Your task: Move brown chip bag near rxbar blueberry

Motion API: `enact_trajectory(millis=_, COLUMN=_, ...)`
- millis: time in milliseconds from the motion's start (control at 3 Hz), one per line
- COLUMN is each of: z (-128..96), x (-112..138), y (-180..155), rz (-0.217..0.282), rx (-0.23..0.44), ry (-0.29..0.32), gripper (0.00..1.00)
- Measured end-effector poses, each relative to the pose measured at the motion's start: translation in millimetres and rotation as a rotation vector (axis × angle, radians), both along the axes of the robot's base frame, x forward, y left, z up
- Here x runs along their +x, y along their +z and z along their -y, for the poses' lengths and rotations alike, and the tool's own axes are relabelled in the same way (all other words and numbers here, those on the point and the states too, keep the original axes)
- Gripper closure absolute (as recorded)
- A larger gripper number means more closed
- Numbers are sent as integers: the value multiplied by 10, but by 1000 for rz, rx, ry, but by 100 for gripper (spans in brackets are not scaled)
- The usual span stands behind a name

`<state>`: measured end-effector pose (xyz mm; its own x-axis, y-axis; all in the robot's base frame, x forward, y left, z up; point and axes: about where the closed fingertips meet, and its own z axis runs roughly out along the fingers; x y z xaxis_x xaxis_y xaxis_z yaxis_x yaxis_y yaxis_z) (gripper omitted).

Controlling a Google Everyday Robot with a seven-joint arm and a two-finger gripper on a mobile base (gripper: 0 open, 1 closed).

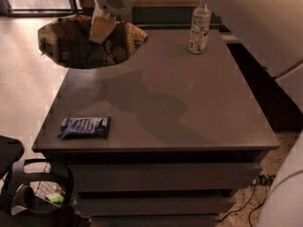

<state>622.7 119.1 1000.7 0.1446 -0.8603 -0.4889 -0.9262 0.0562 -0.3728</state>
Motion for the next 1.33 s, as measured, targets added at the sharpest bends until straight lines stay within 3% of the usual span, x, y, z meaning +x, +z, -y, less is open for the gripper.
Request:
enact_trajectory(millis=333, z=-88, x=-143, y=-113, rz=-75, rx=-54, ry=46, gripper=100)
enact_trajectory(millis=667, z=-88, x=-164, y=-126, rz=-81, rx=-61, ry=49, gripper=82)
enact_trajectory(millis=1333, z=-111, x=-173, y=-131, rz=-80, rx=-61, ry=53, gripper=28)
